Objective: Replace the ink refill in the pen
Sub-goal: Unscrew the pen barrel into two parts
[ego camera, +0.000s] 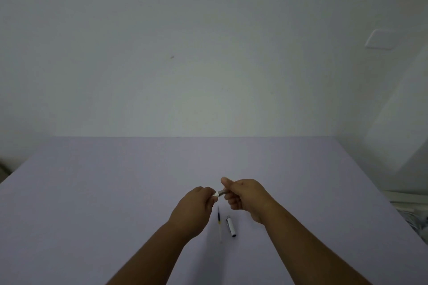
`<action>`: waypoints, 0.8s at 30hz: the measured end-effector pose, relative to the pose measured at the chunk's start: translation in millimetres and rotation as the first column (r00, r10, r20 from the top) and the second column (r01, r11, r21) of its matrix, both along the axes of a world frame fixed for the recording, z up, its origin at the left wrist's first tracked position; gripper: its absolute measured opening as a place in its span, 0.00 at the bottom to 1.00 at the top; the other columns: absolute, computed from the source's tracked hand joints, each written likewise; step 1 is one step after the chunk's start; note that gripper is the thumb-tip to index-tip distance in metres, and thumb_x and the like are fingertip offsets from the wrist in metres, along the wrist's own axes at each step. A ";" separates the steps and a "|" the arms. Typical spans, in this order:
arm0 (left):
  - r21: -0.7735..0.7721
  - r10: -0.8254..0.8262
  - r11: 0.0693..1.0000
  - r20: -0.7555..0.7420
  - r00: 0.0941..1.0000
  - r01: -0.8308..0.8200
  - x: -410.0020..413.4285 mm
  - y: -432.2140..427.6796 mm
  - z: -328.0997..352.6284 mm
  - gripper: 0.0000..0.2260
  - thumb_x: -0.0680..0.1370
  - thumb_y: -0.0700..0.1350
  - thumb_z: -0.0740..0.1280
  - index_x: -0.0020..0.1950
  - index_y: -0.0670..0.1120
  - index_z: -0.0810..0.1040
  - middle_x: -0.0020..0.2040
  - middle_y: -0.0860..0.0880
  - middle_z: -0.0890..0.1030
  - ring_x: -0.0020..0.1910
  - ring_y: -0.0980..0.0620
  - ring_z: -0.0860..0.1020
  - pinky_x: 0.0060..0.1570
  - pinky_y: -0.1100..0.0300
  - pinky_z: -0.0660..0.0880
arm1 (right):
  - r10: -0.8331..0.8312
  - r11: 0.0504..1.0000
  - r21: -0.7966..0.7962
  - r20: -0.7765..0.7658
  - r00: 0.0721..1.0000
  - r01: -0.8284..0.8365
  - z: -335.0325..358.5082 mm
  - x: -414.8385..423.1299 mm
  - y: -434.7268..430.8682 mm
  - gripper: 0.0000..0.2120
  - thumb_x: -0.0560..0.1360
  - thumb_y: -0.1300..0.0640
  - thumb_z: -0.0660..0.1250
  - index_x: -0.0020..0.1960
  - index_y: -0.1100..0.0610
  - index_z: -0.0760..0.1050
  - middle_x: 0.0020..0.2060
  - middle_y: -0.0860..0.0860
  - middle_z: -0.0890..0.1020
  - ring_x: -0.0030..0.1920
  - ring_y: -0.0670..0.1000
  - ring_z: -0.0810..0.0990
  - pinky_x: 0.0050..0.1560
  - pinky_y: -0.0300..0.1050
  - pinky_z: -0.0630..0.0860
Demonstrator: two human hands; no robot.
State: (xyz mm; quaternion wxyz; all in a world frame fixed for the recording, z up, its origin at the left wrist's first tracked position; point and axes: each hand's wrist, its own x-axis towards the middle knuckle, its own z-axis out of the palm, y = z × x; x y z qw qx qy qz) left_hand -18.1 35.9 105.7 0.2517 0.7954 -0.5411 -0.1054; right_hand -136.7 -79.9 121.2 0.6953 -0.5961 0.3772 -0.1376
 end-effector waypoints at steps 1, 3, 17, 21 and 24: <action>0.003 -0.006 1.000 0.003 1.000 0.006 -0.1 -0.7 0.4 0.12 0.81 0.49 0.55 0.53 0.46 0.76 0.43 0.52 0.73 0.41 0.53 0.71 0.41 0.62 0.66 | -0.003 1.000 -0.027 -0.021 1.000 0.003 -0.2 -0.3 -0.8 0.12 0.73 0.52 0.70 0.41 0.62 0.79 0.33 0.53 0.80 0.33 0.48 0.76 0.36 0.39 0.78; 0.010 -0.015 1.000 0.008 1.000 0.015 -0.4 -1.8 1.0 0.12 0.81 0.50 0.55 0.54 0.46 0.76 0.43 0.52 0.73 0.42 0.53 0.71 0.42 0.62 0.66 | 0.023 0.997 -0.076 -0.030 0.999 -0.025 -0.1 -1.5 -2.8 0.06 0.74 0.58 0.69 0.40 0.60 0.78 0.34 0.53 0.80 0.34 0.48 0.76 0.38 0.39 0.77; 0.021 -0.015 1.000 0.010 1.000 0.015 0.7 -8.4 4.7 0.13 0.81 0.49 0.55 0.58 0.46 0.75 0.52 0.47 0.79 0.43 0.55 0.70 0.45 0.63 0.67 | 0.108 0.992 -0.060 0.014 0.994 -0.107 -0.9 -2.2 -10.7 0.02 0.73 0.64 0.69 0.45 0.58 0.78 0.40 0.52 0.81 0.41 0.48 0.78 0.45 0.41 0.77; 0.015 -0.023 1.000 0.021 1.000 0.022 0.0 -9.6 6.2 0.13 0.81 0.49 0.55 0.57 0.46 0.75 0.51 0.47 0.79 0.43 0.55 0.69 0.44 0.63 0.65 | 0.082 0.996 -0.033 -0.056 0.995 -0.084 2.9 -1.3 -10.3 0.12 0.75 0.51 0.68 0.43 0.61 0.79 0.35 0.53 0.80 0.34 0.47 0.77 0.37 0.39 0.77; 0.023 -0.029 0.999 0.017 0.999 0.028 -0.9 -10.0 5.7 0.13 0.82 0.49 0.54 0.59 0.46 0.75 0.53 0.47 0.79 0.44 0.56 0.69 0.45 0.64 0.65 | 0.088 0.993 -0.075 -0.020 0.996 -0.089 2.2 -1.6 -11.1 0.03 0.74 0.62 0.68 0.41 0.59 0.77 0.37 0.53 0.79 0.37 0.47 0.77 0.40 0.39 0.77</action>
